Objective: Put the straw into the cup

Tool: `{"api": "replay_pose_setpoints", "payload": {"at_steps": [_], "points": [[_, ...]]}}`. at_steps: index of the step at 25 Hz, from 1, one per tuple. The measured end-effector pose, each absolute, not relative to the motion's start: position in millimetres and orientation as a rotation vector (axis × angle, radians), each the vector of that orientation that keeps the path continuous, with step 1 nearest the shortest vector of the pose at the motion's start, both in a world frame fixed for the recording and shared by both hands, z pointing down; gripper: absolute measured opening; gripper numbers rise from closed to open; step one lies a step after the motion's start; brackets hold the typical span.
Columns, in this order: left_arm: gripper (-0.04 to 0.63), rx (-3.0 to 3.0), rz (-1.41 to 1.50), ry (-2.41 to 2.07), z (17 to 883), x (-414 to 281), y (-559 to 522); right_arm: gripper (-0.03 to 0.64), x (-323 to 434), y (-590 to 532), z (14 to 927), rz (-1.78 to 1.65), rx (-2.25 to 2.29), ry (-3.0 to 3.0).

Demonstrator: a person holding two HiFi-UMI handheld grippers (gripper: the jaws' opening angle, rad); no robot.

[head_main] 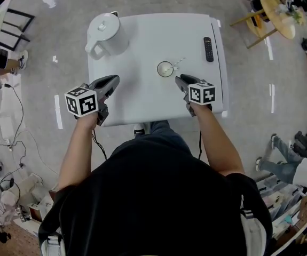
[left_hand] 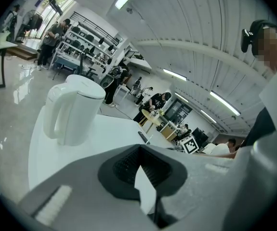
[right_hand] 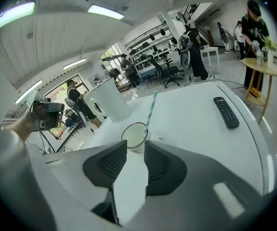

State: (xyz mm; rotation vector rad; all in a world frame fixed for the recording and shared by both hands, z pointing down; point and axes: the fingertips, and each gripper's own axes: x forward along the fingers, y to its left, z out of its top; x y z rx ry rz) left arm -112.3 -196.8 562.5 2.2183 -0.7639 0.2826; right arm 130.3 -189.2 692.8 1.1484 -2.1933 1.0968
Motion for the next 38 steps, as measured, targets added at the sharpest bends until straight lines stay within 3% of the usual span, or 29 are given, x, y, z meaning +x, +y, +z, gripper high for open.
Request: {"api": "replay_pose_setpoints", "payload": {"at_steps": [38], "points": [[0.002,2.323,0.300,-0.711,522,-121,-136,0.140,146,-104,650,1.053,1.299,-2.226]]}}
